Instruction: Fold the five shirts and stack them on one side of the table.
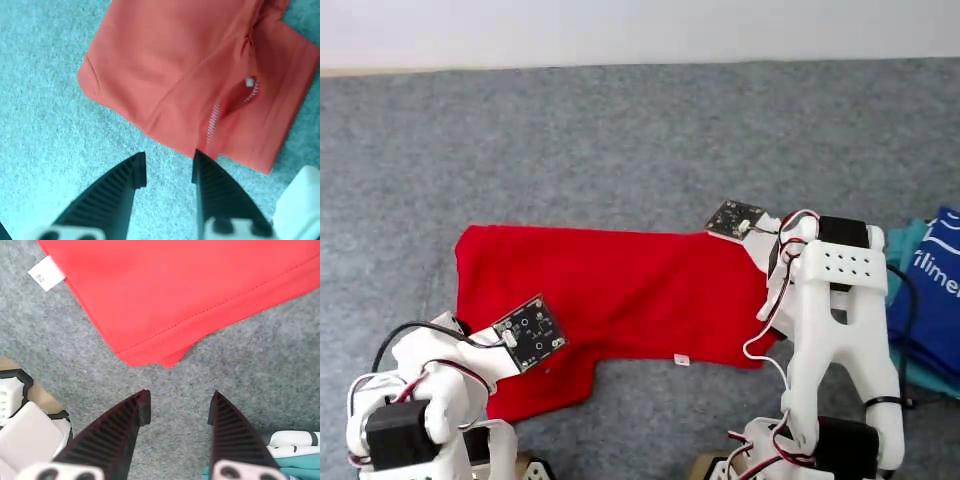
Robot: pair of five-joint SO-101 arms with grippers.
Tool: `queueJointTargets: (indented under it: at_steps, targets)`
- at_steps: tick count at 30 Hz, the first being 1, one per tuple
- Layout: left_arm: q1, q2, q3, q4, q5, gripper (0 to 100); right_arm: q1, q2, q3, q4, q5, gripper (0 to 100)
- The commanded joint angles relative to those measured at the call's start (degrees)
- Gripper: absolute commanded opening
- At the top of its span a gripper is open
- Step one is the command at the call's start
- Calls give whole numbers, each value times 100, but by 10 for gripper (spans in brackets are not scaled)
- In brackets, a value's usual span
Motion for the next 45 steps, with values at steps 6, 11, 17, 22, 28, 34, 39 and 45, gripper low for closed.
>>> queueJointTargets:
  at_steps: [6, 11, 17, 22, 28, 34, 39, 45]
  targets:
    - [-26, -290, -48, 141, 88, 142, -119, -303, -105, 57, -141, 199]
    - [-35, -422, -198, 105, 826, 32, -629, -418, -114, -4, -932, 199]
    - [-510, -475, -303, -571, 2576, 3, -1367, -523, -105, -637, -2365, 198]
    - [-1486, -475, -286, -1363, 3218, 3, -1402, -356, -105, -1341, -3174, 197]
    - [-1688, -501, -189, -1380, 3560, 3, -1455, 743, -932, -1974, -3965, 197]
    - [-1688, -501, -163, -1407, 3569, 3, -1455, 2545, -2927, -1297, -4659, 132]
    - [-1697, -501, -171, -1407, 3569, 3, -1429, 3767, -4519, -699, -4897, 16]
    - [-1697, -475, -163, -1407, 3569, 3, -1385, 4655, -5363, -523, -5055, 13]
